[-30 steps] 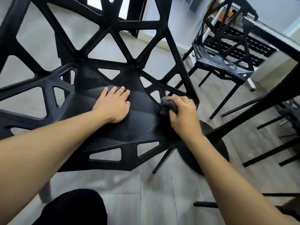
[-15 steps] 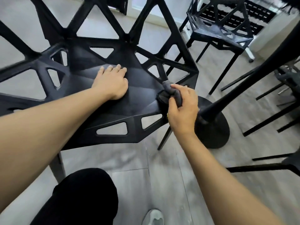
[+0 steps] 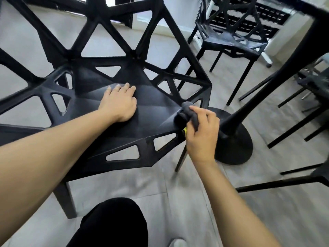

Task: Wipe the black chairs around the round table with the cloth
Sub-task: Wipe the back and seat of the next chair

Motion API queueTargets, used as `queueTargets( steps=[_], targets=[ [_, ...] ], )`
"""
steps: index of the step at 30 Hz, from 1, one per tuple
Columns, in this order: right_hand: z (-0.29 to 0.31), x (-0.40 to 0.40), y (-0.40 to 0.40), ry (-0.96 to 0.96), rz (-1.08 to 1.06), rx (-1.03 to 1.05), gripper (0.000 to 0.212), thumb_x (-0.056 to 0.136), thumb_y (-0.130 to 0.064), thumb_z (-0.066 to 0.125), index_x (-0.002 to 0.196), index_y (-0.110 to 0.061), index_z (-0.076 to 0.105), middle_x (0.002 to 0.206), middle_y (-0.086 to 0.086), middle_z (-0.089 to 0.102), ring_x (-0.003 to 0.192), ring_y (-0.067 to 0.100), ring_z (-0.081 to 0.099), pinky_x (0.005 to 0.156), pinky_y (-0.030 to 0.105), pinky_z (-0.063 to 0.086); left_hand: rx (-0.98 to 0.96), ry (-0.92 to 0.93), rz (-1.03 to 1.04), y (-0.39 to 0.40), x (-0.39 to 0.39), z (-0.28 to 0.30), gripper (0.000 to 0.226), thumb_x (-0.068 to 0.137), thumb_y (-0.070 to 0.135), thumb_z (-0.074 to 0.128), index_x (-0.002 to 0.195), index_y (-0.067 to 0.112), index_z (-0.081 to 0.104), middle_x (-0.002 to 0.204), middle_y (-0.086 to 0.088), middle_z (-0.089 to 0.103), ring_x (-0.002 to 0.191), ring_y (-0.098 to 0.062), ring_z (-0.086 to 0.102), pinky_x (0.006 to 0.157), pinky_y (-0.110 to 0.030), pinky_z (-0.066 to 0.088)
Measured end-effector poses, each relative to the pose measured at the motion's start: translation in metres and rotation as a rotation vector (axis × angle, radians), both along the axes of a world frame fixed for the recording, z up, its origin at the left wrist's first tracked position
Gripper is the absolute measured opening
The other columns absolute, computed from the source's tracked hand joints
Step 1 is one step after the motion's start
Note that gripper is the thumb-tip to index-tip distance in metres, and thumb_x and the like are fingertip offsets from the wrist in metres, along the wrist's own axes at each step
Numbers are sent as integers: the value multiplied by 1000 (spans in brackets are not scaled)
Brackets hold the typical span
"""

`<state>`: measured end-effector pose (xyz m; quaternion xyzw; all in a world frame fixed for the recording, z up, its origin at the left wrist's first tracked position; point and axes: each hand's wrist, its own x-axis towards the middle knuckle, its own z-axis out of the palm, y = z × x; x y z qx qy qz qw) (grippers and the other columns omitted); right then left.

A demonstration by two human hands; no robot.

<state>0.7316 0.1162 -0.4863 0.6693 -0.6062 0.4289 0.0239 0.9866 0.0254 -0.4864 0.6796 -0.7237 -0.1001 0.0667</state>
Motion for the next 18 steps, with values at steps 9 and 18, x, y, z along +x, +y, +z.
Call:
queueTargets(
  steps=[9, 18],
  targets=[
    [16, -29, -28, 304, 62, 70, 47, 82, -16, 74, 127, -26, 65, 119, 1, 56, 109, 25, 49, 92, 44, 46, 37, 23, 106, -17, -43, 18, 56, 100, 46, 27, 153, 27, 27, 159, -13, 22, 146, -36, 21, 117, -63, 13],
    [36, -27, -99, 324, -113, -16, 38, 81, -12, 72, 118, -19, 66, 114, 6, 57, 105, 31, 51, 90, 48, 47, 40, 20, 58, -22, -35, 2, 60, 102, 47, 15, 160, 35, 6, 169, -2, -2, 155, -27, -1, 120, -62, -4]
  ],
)
